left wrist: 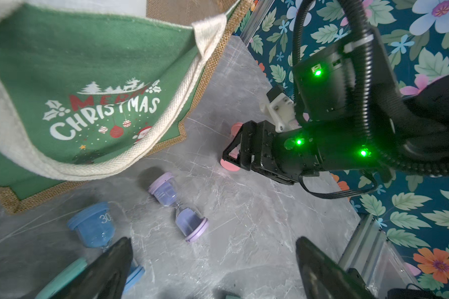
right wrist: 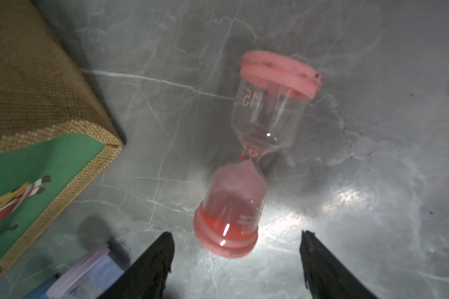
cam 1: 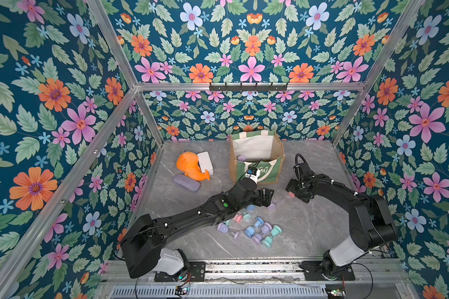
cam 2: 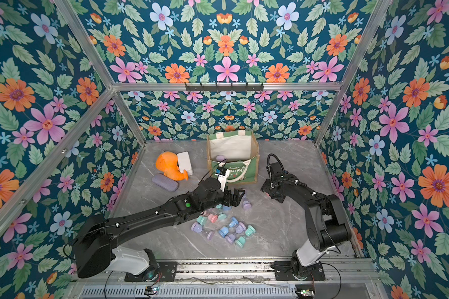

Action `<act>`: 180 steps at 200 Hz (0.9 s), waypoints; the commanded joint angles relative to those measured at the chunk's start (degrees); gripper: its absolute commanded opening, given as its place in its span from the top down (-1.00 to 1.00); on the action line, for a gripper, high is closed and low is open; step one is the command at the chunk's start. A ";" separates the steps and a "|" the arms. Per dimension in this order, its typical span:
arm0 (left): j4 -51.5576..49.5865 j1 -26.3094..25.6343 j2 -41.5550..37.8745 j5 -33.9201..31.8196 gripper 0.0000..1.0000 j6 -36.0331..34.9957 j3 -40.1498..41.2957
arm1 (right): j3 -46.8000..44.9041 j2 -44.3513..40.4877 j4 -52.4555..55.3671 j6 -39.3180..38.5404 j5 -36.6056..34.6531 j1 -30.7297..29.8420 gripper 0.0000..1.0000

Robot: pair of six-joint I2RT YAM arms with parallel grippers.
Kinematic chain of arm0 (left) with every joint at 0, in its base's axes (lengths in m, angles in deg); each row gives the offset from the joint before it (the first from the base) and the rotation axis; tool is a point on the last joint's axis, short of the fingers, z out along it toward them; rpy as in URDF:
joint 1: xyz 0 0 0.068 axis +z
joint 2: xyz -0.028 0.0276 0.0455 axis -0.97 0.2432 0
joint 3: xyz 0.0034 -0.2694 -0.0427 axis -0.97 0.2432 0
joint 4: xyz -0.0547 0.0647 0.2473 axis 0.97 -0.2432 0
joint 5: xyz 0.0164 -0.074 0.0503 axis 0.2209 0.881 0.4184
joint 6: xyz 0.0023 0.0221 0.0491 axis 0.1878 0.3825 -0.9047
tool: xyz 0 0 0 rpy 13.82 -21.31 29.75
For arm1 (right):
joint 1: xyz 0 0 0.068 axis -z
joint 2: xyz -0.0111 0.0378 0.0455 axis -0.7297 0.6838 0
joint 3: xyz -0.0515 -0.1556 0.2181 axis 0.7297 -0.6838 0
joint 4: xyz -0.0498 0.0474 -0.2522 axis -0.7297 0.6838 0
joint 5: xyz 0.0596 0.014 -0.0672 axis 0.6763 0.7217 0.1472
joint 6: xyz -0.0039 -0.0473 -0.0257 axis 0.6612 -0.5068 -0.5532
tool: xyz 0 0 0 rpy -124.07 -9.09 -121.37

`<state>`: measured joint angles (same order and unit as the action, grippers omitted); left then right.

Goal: Put the hourglass into the canvas bag
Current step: Pick up the hourglass from the center of the board.

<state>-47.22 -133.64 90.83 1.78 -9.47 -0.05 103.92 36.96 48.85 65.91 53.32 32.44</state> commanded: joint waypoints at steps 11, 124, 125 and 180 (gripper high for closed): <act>0.13 -0.09 0.36 -1.43 -1.00 -0.97 -0.55 | 0.57 1.91 -0.87 0.69 0.03 -0.01 -0.49; -0.65 -0.09 0.05 -3.06 -1.00 -1.18 -0.32 | 0.32 7.35 -1.87 0.55 -0.93 0.00 -0.14; -0.70 -0.06 0.05 -3.03 -1.00 -1.21 -0.32 | 0.34 7.31 -1.91 0.56 -0.93 0.00 -0.13; -1.18 -0.11 -0.20 -3.77 -1.00 -1.16 -0.41 | -0.21 6.53 -2.47 0.18 -0.31 0.00 0.10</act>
<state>-47.74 -133.77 90.96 -1.02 -9.82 -0.25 104.20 43.19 45.42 65.67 50.39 32.53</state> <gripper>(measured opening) 0.998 0.476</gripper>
